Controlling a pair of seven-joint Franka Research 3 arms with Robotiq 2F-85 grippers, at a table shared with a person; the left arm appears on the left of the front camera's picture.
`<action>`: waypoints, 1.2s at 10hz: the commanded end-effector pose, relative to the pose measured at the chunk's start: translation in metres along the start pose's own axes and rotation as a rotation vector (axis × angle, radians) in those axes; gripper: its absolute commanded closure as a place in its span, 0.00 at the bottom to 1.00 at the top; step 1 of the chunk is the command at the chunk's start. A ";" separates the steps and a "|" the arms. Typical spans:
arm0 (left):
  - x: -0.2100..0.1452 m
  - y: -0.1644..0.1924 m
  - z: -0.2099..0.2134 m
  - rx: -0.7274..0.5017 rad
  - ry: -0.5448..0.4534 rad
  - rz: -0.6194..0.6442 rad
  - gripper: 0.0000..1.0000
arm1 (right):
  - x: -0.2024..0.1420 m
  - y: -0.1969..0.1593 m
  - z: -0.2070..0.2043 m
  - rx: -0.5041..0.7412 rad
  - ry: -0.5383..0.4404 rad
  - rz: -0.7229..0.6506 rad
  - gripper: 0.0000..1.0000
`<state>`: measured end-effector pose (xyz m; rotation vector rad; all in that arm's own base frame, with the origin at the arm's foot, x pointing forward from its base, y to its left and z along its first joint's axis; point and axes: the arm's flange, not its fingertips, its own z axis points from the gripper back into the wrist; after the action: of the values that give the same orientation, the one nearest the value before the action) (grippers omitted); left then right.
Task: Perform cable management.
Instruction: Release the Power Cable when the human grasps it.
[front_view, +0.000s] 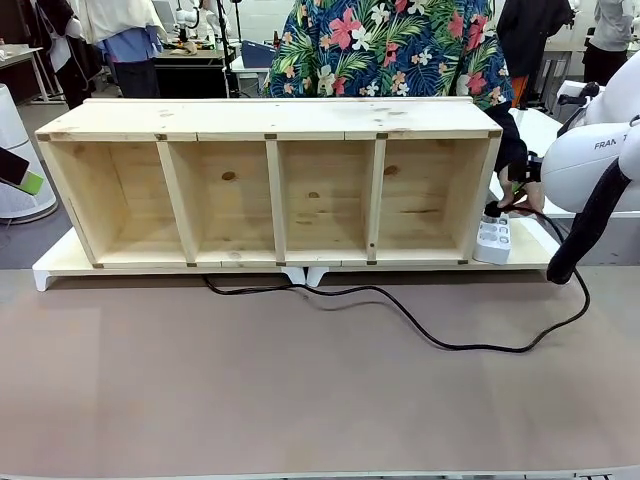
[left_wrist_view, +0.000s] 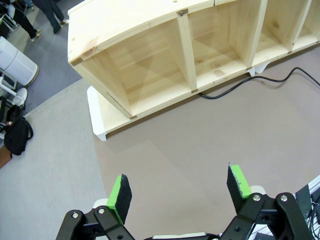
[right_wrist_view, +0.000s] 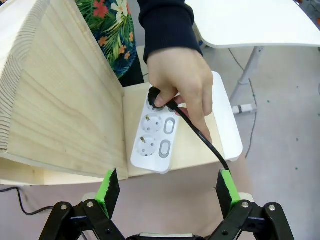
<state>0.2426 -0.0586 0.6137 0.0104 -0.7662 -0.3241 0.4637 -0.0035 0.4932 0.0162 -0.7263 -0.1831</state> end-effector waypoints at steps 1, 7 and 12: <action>0.001 0.001 -0.001 -0.001 -0.006 0.004 0.00 | -0.001 0.001 -0.001 -0.001 0.008 -0.006 0.00; 0.001 0.001 -0.001 -0.001 -0.006 0.004 0.00 | -0.001 0.001 -0.001 -0.001 0.008 -0.006 0.00; 0.001 0.001 -0.001 -0.001 -0.006 0.004 0.00 | -0.001 0.001 -0.001 -0.001 0.008 -0.006 0.00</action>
<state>0.2426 -0.0586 0.6137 0.0104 -0.7662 -0.3241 0.4637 -0.0034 0.4932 0.0162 -0.7263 -0.1831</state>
